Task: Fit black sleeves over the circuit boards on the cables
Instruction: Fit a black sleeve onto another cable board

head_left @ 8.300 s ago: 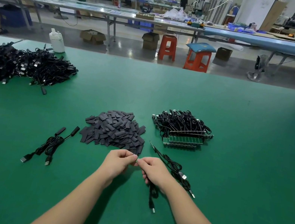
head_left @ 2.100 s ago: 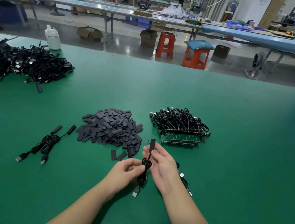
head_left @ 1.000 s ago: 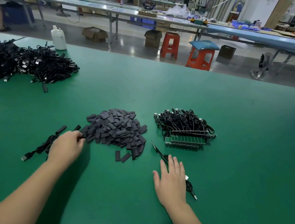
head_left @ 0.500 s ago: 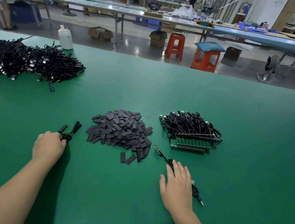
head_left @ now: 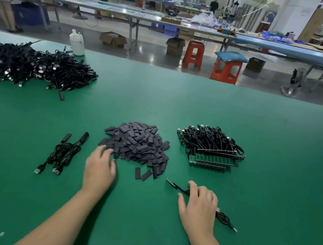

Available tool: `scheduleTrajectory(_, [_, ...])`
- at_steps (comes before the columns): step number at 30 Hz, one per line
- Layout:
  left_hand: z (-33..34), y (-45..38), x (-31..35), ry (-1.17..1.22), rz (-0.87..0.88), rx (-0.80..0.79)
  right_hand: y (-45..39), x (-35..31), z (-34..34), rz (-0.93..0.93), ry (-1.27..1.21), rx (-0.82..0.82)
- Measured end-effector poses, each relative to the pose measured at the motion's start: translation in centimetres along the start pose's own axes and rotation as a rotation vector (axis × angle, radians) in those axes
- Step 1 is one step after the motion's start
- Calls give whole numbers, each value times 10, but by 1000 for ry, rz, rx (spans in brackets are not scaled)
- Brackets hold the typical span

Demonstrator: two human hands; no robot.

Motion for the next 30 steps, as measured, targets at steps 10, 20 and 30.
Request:
scheduleTrajectory(10, [40,48,79,56,322,-40,-18,-30,4,-169,-54,-170])
scheduleTrajectory(20, [35,49,82,259,243,-90,-54,-34,0,227,-500,-509])
scheduleTrajectory(30, [45,38,118,1010,-416,-270,-42,-36,-6,159,-568,-495])
Point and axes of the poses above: each hand's wrist, its own y-axis away from the middle knuckle, its own z-axis out of the palm, x = y × z, the point moved 3 cm from there along -y, towards the middle knuckle, and after that the axes turned 9 degrees about z, right-handed, at the moved point
